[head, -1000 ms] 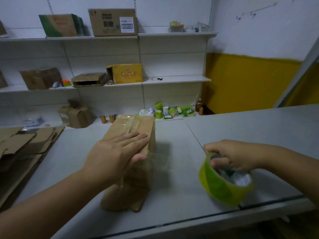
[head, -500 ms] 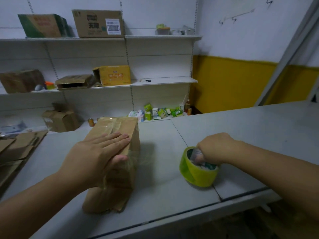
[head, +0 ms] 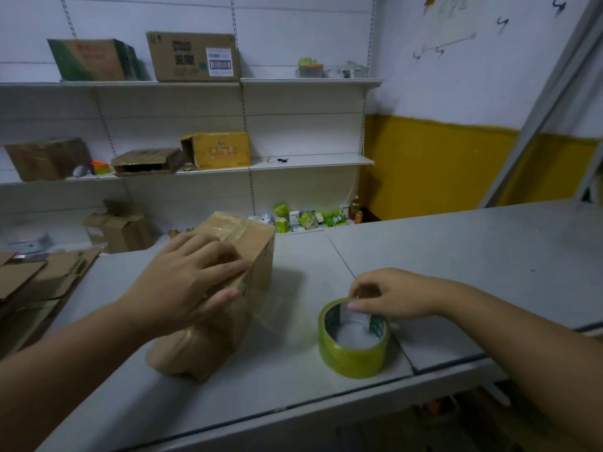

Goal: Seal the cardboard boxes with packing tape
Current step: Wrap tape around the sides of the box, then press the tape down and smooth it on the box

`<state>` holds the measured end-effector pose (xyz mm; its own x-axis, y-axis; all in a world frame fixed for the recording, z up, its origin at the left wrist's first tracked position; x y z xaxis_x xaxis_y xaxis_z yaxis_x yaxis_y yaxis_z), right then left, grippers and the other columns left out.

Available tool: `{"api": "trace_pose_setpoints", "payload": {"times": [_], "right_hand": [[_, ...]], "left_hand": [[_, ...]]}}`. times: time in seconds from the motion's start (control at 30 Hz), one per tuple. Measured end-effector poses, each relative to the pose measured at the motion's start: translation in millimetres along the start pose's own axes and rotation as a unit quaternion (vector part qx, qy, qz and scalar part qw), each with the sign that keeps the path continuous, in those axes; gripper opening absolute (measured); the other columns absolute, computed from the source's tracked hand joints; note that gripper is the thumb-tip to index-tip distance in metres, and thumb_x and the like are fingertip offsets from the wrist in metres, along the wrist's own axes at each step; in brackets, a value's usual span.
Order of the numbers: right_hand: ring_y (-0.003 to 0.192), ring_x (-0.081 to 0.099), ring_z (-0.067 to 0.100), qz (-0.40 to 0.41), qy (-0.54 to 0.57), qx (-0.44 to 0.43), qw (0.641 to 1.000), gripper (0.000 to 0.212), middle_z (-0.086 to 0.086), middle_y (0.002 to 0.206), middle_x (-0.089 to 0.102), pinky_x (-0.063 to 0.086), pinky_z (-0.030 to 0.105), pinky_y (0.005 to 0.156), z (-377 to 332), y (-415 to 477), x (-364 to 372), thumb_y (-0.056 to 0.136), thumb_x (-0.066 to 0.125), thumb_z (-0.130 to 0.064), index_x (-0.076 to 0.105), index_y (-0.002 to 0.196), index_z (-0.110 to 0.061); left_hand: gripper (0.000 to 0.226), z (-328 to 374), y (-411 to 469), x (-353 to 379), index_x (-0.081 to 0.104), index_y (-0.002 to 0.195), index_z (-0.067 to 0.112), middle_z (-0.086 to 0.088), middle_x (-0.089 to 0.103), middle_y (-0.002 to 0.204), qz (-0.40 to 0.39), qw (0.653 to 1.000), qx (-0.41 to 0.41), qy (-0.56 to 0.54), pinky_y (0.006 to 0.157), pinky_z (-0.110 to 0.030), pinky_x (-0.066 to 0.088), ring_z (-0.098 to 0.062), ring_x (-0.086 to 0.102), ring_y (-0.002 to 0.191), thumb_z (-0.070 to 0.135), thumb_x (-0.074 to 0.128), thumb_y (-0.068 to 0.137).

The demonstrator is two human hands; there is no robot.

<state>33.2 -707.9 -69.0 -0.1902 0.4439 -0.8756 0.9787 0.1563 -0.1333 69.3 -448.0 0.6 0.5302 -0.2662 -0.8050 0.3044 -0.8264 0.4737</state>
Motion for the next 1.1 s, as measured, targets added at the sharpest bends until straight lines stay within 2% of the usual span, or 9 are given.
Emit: {"api": "trace_pose_setpoints", "payload": {"times": [0.13, 0.23, 0.4, 0.53, 0.63, 0.73, 0.83, 0.93, 1.1], "right_hand": [[0.102, 0.059, 0.013, 0.199, -0.082, 0.097, 0.972, 0.031, -0.006, 0.112, 0.063, 0.047, 0.028, 0.085, 52, -34, -43, 0.087, 0.060, -0.046, 0.062, 0.111, -0.027], [0.109, 0.053, 0.018, 0.150, -0.197, 0.225, 0.942, 0.045, 0.002, 0.122, 0.054, 0.044, 0.032, 0.090, 98, -62, -39, 0.089, 0.055, -0.051, 0.056, 0.123, -0.021], [0.082, 0.051, 0.010, 0.211, -0.176, 0.172, 0.946, 0.009, -0.006, 0.093, 0.053, 0.041, 0.026, 0.071, 104, -68, -26, 0.092, 0.056, -0.035, 0.054, 0.084, -0.032], [0.089, 0.055, 0.020, 0.170, -0.227, 0.189, 0.940, 0.016, 0.003, 0.104, 0.055, 0.044, 0.033, 0.077, 99, -52, -16, 0.099, 0.042, -0.025, 0.055, 0.107, -0.022], [0.081, 0.056, 0.027, 0.259, -0.109, 0.174, 0.944, 0.020, 0.011, 0.096, 0.062, 0.044, 0.037, 0.071, 55, -53, -23, 0.100, 0.036, -0.018, 0.054, 0.106, -0.011], [0.062, 0.051, 0.016, 0.354, 0.146, 0.058, 0.922, 0.020, 0.001, 0.071, 0.058, 0.039, 0.033, 0.059, -24, -67, -17, 0.100, 0.037, -0.023, 0.056, 0.101, -0.020], [0.054, 0.047, 0.011, 0.308, 0.356, 0.003, 0.882, 0.023, -0.004, 0.059, 0.053, 0.040, 0.032, 0.052, -92, -69, 27, 0.101, 0.038, -0.026, 0.059, 0.095, -0.031], [0.052, 0.055, 0.015, 0.221, 0.501, 0.003, 0.836, 0.017, -0.001, 0.060, 0.060, 0.049, 0.030, 0.051, -135, -48, 73, 0.101, 0.036, -0.017, 0.052, 0.098, -0.020], [0.046, 0.050, 0.012, 0.281, 0.475, -0.001, 0.834, 0.025, 0.000, 0.053, 0.054, 0.045, 0.026, 0.047, -144, -15, 89, 0.096, 0.037, -0.007, 0.051, 0.098, -0.028]], "left_hand": [[0.058, 1, -1, -2, 0.065, 0.117, 0.023, -0.001, 0.067, 0.108, -0.010, 1.000, -0.009, 0.007, 0.090, -0.034, 0.032, -0.021, 0.059, 0.099, 0.053, 0.019, 0.098], [0.058, 2, -4, -4, 0.066, 0.115, 0.021, -0.001, 0.068, 0.111, -0.005, 1.000, -0.029, -0.009, 0.095, -0.034, 0.032, -0.023, 0.063, 0.101, 0.053, 0.021, 0.098], [0.063, 0, -14, 2, 0.062, 0.121, 0.023, 0.001, 0.062, 0.125, -0.010, 0.991, -0.107, -0.082, 0.106, -0.034, 0.025, -0.019, 0.049, 0.123, 0.059, 0.017, 0.095], [0.089, -16, -22, 13, 0.036, 0.140, 0.037, 0.012, 0.029, 0.151, -0.105, 0.970, -0.172, -0.135, 0.111, -0.032, 0.013, -0.013, 0.015, 0.143, 0.081, -0.005, 0.075], [0.098, -16, -25, 16, 0.017, 0.144, 0.045, 0.018, 0.013, 0.155, -0.164, 0.964, -0.174, -0.118, 0.114, -0.032, 0.010, -0.010, 0.008, 0.144, 0.087, -0.013, 0.061], [0.091, -12, -22, 12, 0.024, 0.143, 0.044, 0.017, 0.023, 0.153, -0.141, 0.964, -0.190, -0.119, 0.112, -0.032, 0.016, -0.010, 0.016, 0.142, 0.086, 0.000, 0.066], [0.076, -10, -17, 7, 0.038, 0.137, 0.042, 0.017, 0.037, 0.144, -0.112, 0.963, -0.204, -0.136, 0.107, -0.031, 0.024, -0.008, 0.029, 0.133, 0.074, 0.015, 0.072], [0.069, -11, -17, 6, 0.046, 0.132, 0.041, 0.017, 0.044, 0.139, -0.085, 0.961, -0.220, -0.143, 0.103, -0.032, 0.027, -0.008, 0.035, 0.130, 0.070, 0.022, 0.073], [0.061, -12, -21, 11, 0.042, 0.134, 0.043, 0.020, 0.039, 0.144, -0.085, 0.951, -0.242, -0.172, 0.109, -0.032, 0.020, -0.007, 0.027, 0.138, 0.065, 0.031, 0.078]]}}
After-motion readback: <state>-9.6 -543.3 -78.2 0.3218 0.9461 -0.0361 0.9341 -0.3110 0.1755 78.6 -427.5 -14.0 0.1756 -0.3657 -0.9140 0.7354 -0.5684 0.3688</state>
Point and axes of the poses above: each hand's wrist, its own y-axis towards the middle knuckle, its own x-axis out of the palm, z = x × y, the point moved 7 cm from there along y, towards the middle knuckle
